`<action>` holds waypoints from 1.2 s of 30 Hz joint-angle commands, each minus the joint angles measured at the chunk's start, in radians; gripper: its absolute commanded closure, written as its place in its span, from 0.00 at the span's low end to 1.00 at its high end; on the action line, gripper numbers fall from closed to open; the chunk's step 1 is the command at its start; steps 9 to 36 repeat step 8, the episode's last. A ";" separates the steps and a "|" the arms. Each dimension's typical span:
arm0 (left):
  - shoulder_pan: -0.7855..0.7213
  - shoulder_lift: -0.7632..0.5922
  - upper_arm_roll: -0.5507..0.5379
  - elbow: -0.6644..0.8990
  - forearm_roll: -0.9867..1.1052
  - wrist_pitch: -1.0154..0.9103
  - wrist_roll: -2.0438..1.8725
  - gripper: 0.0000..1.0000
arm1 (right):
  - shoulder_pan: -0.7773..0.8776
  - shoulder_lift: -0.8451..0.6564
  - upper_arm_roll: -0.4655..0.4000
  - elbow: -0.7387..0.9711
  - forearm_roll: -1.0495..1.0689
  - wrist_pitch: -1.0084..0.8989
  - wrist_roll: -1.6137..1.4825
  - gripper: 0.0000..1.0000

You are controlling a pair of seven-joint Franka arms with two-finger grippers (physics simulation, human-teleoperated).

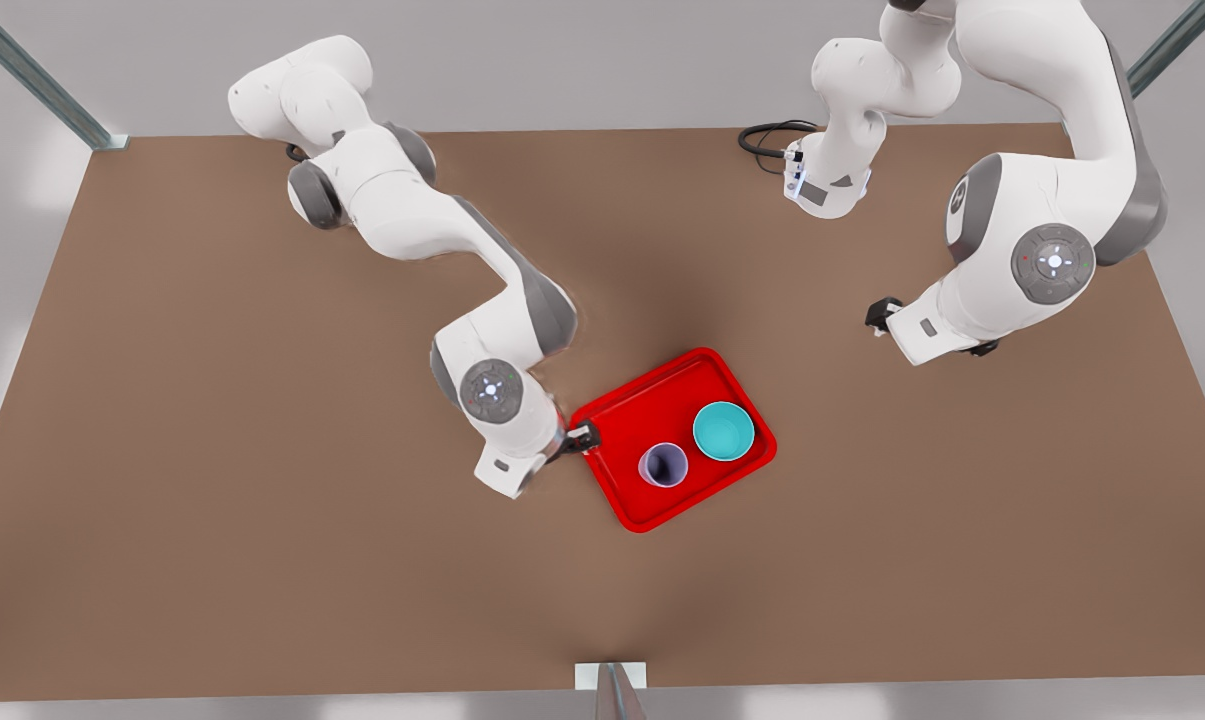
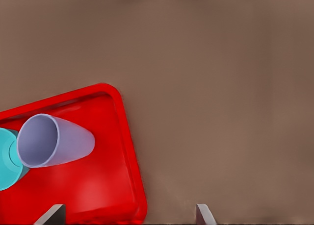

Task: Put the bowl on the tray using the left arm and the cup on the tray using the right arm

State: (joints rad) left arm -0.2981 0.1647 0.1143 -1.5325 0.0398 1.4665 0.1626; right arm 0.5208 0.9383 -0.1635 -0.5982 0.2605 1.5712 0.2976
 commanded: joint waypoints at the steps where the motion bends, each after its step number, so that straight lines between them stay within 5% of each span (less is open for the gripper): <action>1: 0.000 0.001 0.001 0.000 0.000 0.000 0.000 0.00 | -0.031 -0.057 0.001 -0.056 -0.001 -0.010 0.000 0.00; 3: 0.000 0.002 -0.001 0.002 -0.003 0.003 -0.005 0.00 | -0.338 -0.493 0.122 -0.587 -0.007 -0.022 -0.006 0.00; 5: 0.000 0.024 -0.001 0.055 -0.006 -0.011 -0.003 0.00 | -0.536 -0.696 0.199 -0.726 -0.128 -0.191 -0.021 0.00; 8: 0.000 0.035 -0.001 0.057 -0.001 -0.023 -0.003 0.00 | -0.536 -0.702 0.114 -0.724 -0.148 -0.215 -0.158 0.05; 36: 0.000 0.035 -0.001 0.057 -0.001 -0.023 -0.003 0.00 | -0.536 -0.702 0.114 -0.724 -0.148 -0.215 -0.158 0.05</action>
